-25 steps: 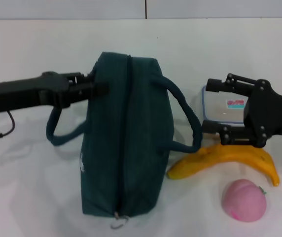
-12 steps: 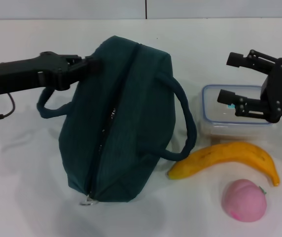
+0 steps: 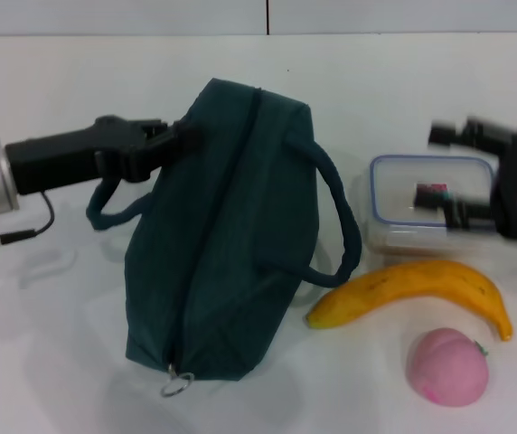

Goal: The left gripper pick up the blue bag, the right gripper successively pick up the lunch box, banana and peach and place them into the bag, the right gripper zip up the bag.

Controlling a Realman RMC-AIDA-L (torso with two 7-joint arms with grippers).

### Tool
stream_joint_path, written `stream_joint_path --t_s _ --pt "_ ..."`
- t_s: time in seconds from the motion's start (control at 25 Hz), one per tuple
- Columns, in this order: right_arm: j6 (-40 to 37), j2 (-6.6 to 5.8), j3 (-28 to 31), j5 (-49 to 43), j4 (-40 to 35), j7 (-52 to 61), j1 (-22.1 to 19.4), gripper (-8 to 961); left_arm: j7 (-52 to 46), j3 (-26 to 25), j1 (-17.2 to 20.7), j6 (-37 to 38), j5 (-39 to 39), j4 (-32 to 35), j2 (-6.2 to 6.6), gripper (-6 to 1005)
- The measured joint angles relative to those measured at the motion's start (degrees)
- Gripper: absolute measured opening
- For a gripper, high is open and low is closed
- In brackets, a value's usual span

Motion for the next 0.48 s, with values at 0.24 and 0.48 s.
stream_joint_path --t_s 0.24,0.48 --pt "-8.78 -3.33 1.17 -11.80 -0.52 0.26 -2.35 749 2.72 -0.07 0.84 -0.07 -0.26 -1.63 0.20 53" --pt "-7.39 -4.51 2.80 -15.68 0.82 0.11 -6.16 745 3.86 -0.17 0.80 -0.12 -0.43 -3.14 -0.02 52"
